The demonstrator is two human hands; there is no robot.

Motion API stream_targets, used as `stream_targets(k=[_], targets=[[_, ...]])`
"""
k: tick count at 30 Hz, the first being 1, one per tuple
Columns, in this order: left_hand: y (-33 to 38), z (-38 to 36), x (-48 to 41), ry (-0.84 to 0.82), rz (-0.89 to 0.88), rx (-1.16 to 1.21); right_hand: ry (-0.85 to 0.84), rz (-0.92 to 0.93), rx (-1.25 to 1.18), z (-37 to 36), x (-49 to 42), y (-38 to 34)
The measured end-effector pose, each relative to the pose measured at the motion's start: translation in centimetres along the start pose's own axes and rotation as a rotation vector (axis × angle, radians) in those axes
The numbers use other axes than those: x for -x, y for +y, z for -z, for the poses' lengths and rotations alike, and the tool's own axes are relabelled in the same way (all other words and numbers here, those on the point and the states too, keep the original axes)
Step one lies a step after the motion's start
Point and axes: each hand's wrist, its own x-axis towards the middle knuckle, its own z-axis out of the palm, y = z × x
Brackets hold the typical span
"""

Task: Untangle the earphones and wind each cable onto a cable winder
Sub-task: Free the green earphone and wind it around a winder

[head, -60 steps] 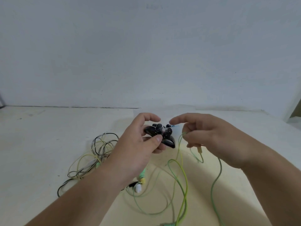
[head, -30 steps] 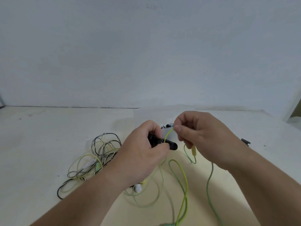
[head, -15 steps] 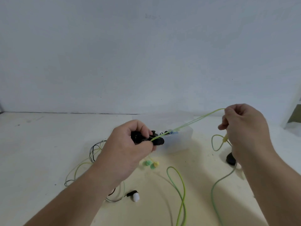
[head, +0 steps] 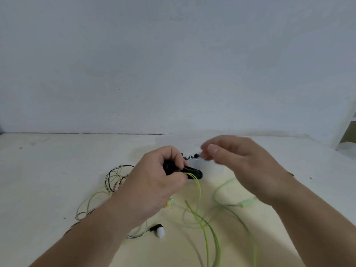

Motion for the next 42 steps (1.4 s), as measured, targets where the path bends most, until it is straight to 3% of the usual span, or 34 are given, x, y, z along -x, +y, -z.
stream_targets(k=[3, 7, 15, 18, 26, 30, 36, 42], targets=[[-0.3, -0.1, -0.1, 0.002, -0.022, -0.063, -0.37, -0.036, -0.11, -1.1, 0.7, -0.4], [-0.8, 0.0, -0.4, 0.065, -0.043, -0.136, -0.549, -0.129, 0.001, -1.5, 0.7, -0.1], [-1.6, -0.2, -0.4, 0.025, -0.06, -0.245, -0.299, -0.336, -0.183, 0.1, 0.5, -0.4], [-1.6, -0.4, 0.0, -0.059, -0.053, -0.28, -0.218, -0.263, -0.286, 0.0, 0.4, -0.6], [-0.7, -0.5, 0.7, -0.269, -0.047, -0.216, 0.078, -0.178, -0.238, -0.3, 0.2, -0.6], [-1.0, -0.6, 0.5, -0.241, -0.05, -0.182, 0.22, -0.267, -0.405, -0.8, 0.1, -0.9], [-1.5, -0.5, 0.3, -0.212, -0.024, -0.009, 0.193, -0.315, -0.639, -1.1, 0.0, -1.4], [-1.7, -0.2, -0.1, 0.052, -0.049, -0.177, 0.218, -0.146, -0.513, -0.2, 0.0, -1.1]])
